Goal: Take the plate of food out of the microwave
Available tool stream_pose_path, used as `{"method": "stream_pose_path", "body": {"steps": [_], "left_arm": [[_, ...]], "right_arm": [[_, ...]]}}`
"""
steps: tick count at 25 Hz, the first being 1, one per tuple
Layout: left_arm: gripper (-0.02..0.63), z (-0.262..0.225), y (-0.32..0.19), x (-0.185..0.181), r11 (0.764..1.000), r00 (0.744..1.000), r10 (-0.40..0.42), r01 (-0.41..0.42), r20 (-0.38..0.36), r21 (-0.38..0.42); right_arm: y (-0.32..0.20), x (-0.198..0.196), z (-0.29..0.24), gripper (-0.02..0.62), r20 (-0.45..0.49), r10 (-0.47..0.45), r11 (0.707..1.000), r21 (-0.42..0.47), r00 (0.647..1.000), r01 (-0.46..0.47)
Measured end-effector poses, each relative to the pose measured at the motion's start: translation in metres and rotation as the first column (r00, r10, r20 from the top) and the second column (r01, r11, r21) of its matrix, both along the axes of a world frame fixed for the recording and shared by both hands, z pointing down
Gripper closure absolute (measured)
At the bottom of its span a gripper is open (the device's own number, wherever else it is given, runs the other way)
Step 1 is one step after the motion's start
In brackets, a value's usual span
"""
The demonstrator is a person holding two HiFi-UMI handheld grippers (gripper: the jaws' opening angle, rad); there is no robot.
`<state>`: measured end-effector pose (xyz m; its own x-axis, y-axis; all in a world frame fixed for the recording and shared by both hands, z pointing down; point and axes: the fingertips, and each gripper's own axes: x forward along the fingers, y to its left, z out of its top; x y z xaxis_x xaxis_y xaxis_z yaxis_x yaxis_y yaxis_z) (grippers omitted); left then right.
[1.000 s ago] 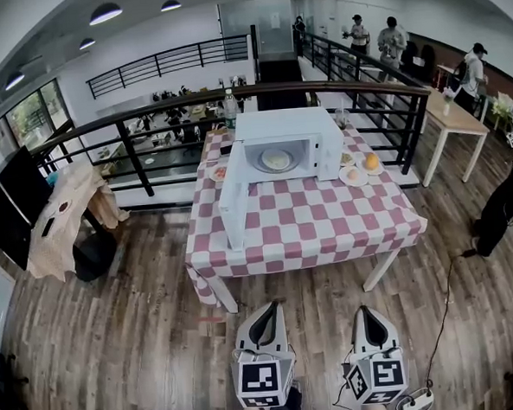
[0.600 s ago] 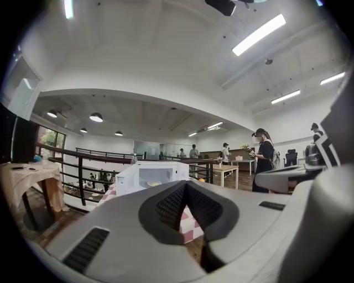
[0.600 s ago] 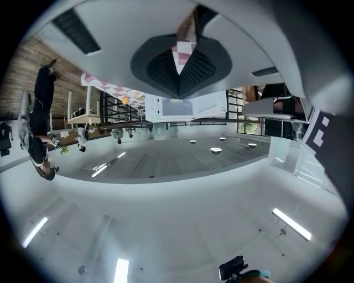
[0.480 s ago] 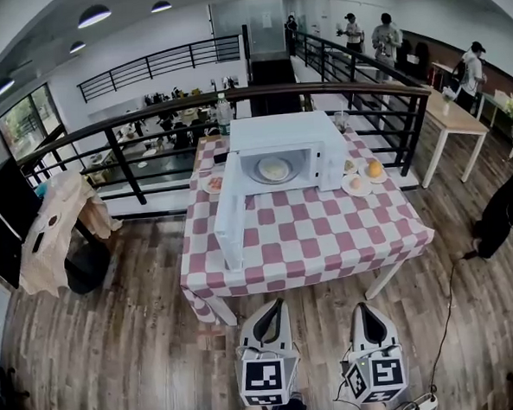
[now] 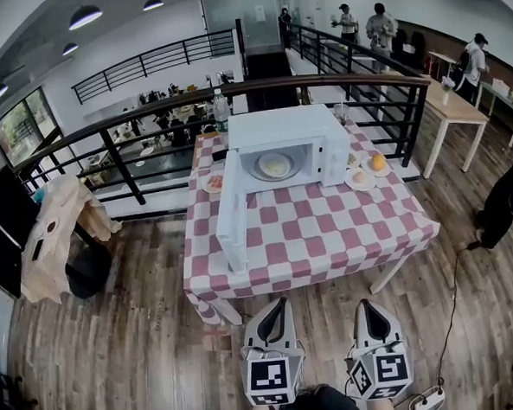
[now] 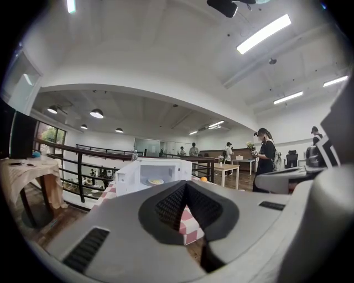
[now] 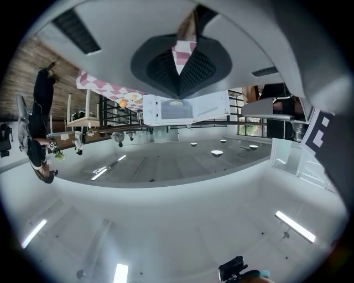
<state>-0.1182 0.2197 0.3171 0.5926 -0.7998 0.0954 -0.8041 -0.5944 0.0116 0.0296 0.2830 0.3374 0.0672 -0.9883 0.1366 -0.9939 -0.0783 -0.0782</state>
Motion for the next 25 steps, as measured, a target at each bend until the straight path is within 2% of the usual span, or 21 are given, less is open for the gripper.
{"method": "stream_pose_path", "body": {"steps": [11,25], "left_arm": [[0.572,0.005,-0.024,-0.002,0.999,0.999,-0.035,0.035,0.002,-0.015],[0.572,0.011,-0.107,0.031,0.991,0.991,-0.132,0.132,0.013,-0.021]], "right_arm": [[-0.031,-0.001,0.007,0.584,0.024,-0.037,0.999,-0.014,0.999,0.037],[-0.128,0.031,0.012,0.584,0.043,-0.150,0.988,-0.012,0.988,0.151]]}}
